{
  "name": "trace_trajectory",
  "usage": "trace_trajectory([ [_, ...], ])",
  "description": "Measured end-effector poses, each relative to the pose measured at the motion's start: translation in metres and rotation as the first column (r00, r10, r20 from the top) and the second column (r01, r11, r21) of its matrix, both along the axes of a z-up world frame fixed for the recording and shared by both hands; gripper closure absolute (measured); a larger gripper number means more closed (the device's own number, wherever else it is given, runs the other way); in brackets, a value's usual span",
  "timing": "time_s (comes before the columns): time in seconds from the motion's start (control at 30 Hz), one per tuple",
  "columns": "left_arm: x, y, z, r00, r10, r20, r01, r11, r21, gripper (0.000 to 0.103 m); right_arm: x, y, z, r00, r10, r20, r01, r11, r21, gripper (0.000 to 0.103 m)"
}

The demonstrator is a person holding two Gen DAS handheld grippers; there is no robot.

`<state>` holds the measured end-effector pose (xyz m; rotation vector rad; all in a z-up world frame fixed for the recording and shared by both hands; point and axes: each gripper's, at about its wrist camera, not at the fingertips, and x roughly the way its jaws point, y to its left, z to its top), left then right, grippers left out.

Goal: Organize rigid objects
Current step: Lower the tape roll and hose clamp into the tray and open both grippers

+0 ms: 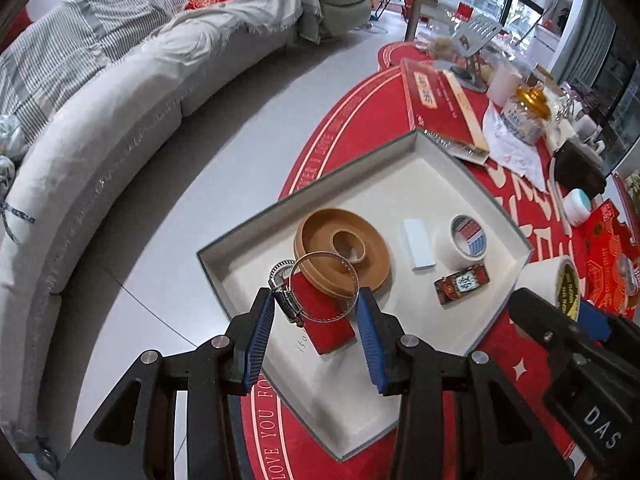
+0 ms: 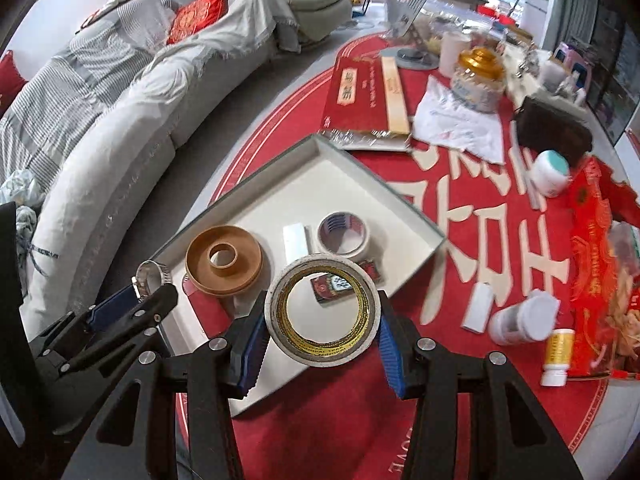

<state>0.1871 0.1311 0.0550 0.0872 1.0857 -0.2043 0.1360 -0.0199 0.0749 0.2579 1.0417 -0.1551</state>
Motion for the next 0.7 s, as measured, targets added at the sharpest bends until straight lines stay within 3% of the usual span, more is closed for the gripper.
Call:
trace_trajectory([
  [0.27, 0.007, -0.004, -0.017, 1.000, 0.003, -0.030, -0.003, 1.000, 0.015, 0.058, 0.016, 0.001, -0.021, 0.999, 0.014, -0.044, -0.013, 1.000, 0.018, 0.053],
  [0.7, 0.013, -0.009, -0.027, 0.999, 0.002, -0.041, -0.001, 1.000, 0.025, 0.058, 0.027, 0.003, -0.032, 0.997, 0.029, -0.069, -0.027, 0.999, 0.026, 0.053],
])
